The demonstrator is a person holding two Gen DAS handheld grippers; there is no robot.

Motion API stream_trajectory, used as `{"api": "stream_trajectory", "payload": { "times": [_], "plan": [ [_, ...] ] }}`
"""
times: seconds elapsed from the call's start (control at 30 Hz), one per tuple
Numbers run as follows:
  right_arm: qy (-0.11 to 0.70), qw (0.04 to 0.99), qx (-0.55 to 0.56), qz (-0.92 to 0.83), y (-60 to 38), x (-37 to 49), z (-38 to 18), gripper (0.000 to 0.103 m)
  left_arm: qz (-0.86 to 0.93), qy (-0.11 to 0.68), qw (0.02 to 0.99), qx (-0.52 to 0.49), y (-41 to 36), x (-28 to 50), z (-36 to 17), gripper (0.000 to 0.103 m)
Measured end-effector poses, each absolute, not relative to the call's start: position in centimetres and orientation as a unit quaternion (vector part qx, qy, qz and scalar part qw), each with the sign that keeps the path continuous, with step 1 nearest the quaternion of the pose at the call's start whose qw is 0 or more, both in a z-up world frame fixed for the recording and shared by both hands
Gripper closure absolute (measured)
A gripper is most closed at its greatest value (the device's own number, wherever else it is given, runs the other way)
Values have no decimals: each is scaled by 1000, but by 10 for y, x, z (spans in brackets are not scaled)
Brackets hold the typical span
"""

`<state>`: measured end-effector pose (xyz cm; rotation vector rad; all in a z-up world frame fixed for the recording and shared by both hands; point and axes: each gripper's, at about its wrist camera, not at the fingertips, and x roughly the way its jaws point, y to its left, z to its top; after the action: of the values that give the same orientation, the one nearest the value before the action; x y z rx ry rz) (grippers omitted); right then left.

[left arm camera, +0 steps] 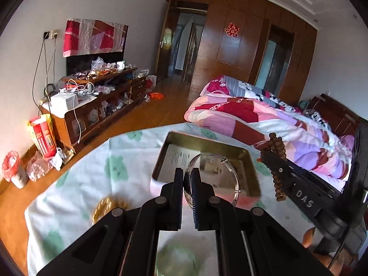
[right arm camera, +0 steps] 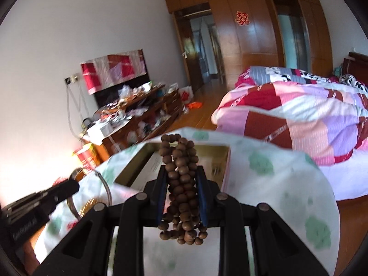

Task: Organize jewelry
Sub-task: 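Lower the bead bracelet and glass bangle into the pink tin and open both grippers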

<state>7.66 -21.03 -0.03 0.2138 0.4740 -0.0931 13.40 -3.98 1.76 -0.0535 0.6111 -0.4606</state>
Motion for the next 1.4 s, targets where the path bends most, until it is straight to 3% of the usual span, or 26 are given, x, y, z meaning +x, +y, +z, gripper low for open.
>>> {"api": "stream_trajectory", "payload": {
  "times": [0.3, 0.67, 0.73, 0.83, 0.9, 0.97, 1.03, 1.13, 1.4],
  "plan": [
    [273, 951, 130, -65, -232, 131, -48, 76, -214, 342, 915, 26, -81, 189, -12, 97],
    [293, 941, 167, -41, -244, 132, -56, 76, -199, 369, 905, 78, -108, 208, -38, 97],
    [291, 941, 173, -31, -243, 133, -56, 71, -198, 373, 903, 82, -111, 210, -40, 96],
    [278, 941, 194, 0, -244, 128, -53, 49, -203, 375, 902, 74, -108, 211, -37, 94],
    [261, 945, 198, -11, -246, 120, -47, 31, -197, 375, 903, 74, -107, 209, -31, 86],
    [232, 950, 209, -19, -252, 110, -41, 27, -190, 373, 905, 72, -102, 205, -23, 69],
    [201, 954, 216, -49, -260, 98, -34, 26, -177, 353, 916, 69, -93, 193, -9, 44],
    [188, 953, 205, -123, -269, 88, -31, 24, -162, 331, 929, 44, -72, 176, 3, 38],
    [182, 955, 171, -163, -262, 71, -24, 24, -118, 338, 934, 11, -15, 121, -9, 38]
  ]
}}
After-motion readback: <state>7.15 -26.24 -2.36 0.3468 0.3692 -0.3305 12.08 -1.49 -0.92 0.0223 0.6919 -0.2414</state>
